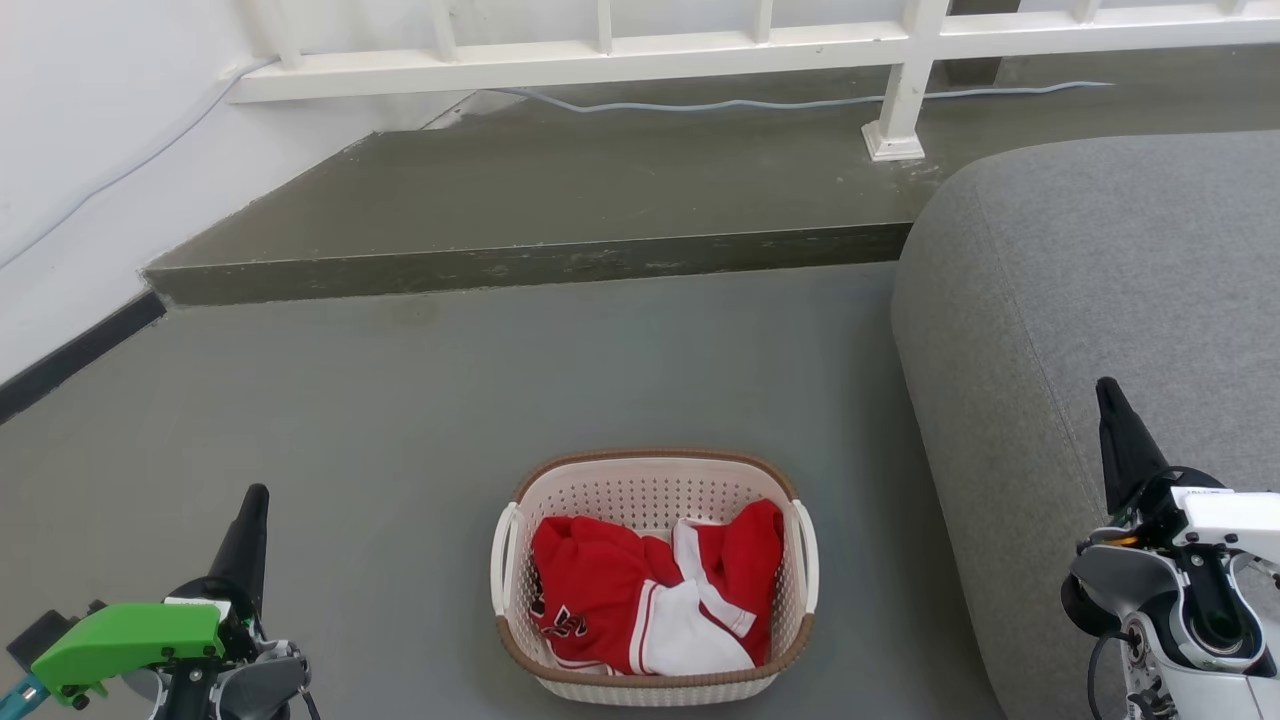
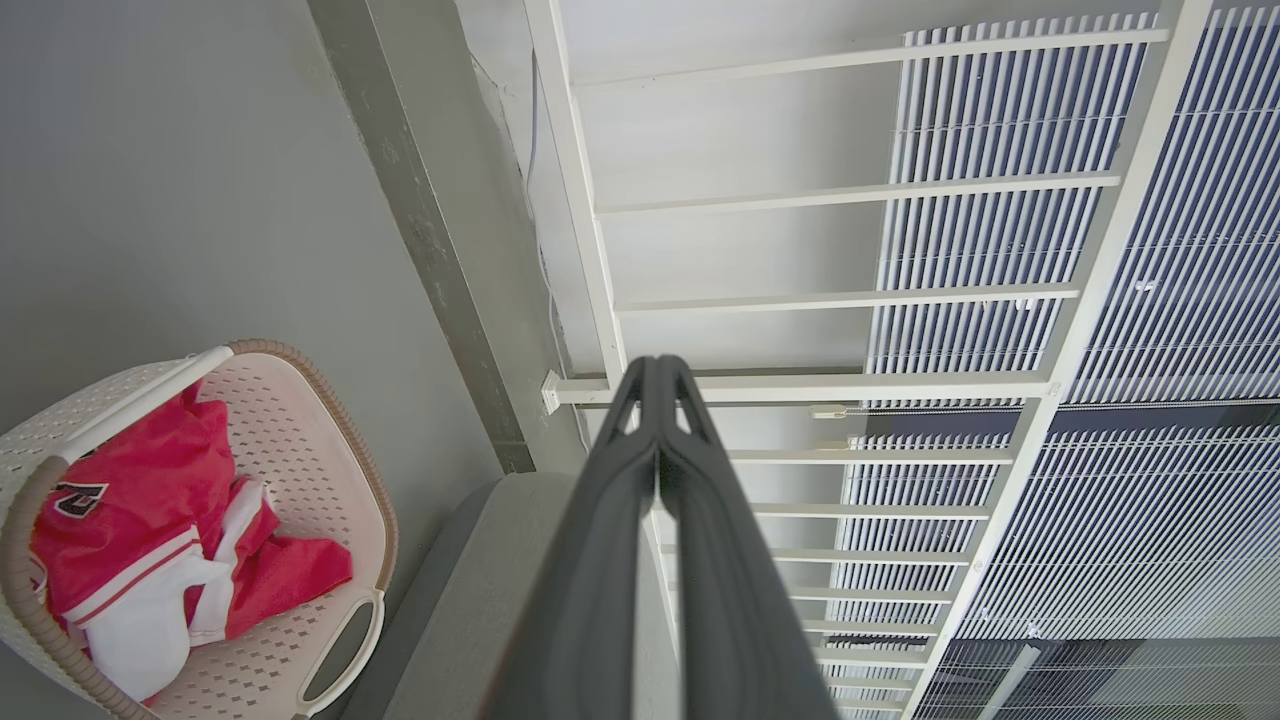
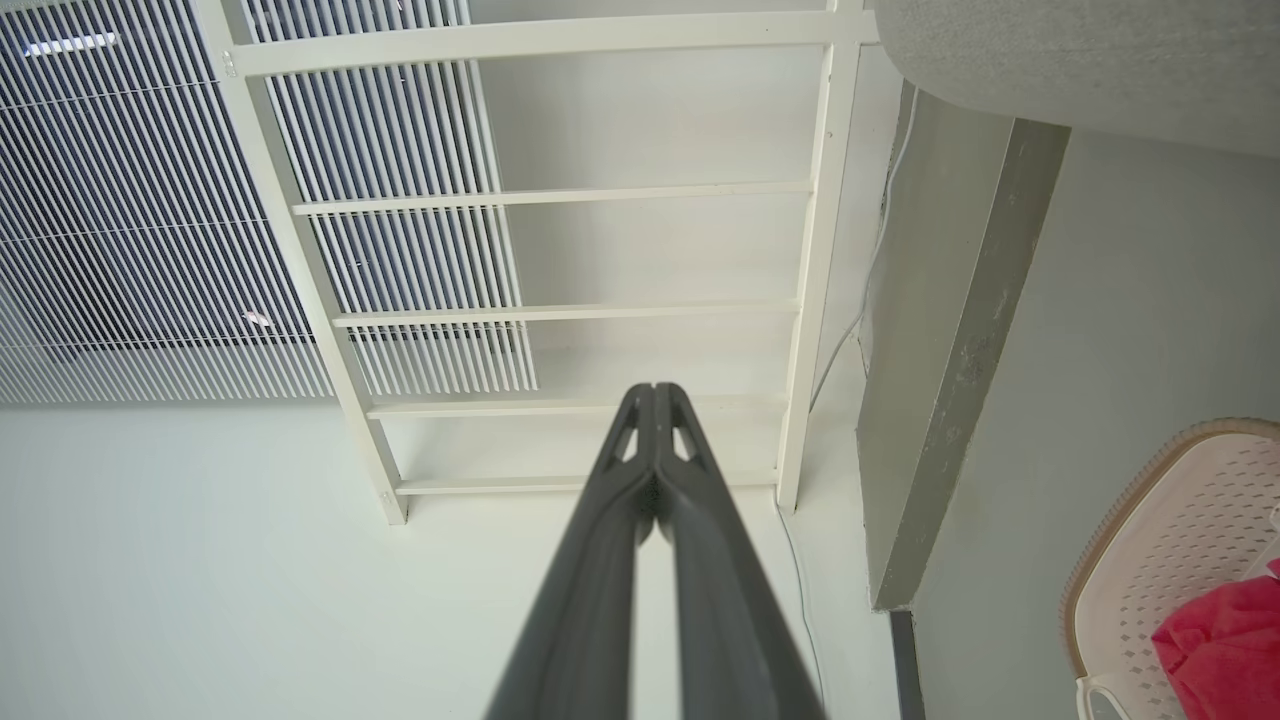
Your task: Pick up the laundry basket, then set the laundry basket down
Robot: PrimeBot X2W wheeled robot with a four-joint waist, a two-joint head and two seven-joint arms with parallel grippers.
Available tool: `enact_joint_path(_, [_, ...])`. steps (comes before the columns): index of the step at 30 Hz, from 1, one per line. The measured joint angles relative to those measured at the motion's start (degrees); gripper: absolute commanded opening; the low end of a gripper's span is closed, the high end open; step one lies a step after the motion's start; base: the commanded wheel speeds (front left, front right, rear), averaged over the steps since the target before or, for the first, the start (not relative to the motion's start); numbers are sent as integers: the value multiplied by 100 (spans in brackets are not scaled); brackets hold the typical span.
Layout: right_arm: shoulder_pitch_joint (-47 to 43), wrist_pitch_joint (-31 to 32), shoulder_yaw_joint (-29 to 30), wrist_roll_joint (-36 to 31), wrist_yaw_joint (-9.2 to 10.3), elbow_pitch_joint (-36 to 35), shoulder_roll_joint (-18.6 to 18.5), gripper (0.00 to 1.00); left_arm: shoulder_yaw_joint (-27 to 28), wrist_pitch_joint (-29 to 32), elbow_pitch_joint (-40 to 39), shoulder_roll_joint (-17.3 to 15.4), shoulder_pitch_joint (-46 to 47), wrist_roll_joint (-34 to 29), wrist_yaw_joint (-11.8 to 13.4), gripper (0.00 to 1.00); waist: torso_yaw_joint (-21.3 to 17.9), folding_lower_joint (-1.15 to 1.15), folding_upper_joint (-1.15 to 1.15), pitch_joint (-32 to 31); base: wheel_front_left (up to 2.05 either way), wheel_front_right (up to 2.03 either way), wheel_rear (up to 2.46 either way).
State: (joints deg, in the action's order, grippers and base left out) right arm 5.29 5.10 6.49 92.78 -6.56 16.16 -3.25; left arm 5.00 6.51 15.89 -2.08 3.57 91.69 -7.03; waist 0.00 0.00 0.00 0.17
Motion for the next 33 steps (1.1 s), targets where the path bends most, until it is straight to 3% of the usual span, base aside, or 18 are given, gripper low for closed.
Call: enact_joint_path(33, [0,1,9,0,0,-2,3,0,0,0,-2,0,0,0,0,0,0,0,0,0,0,0,0])
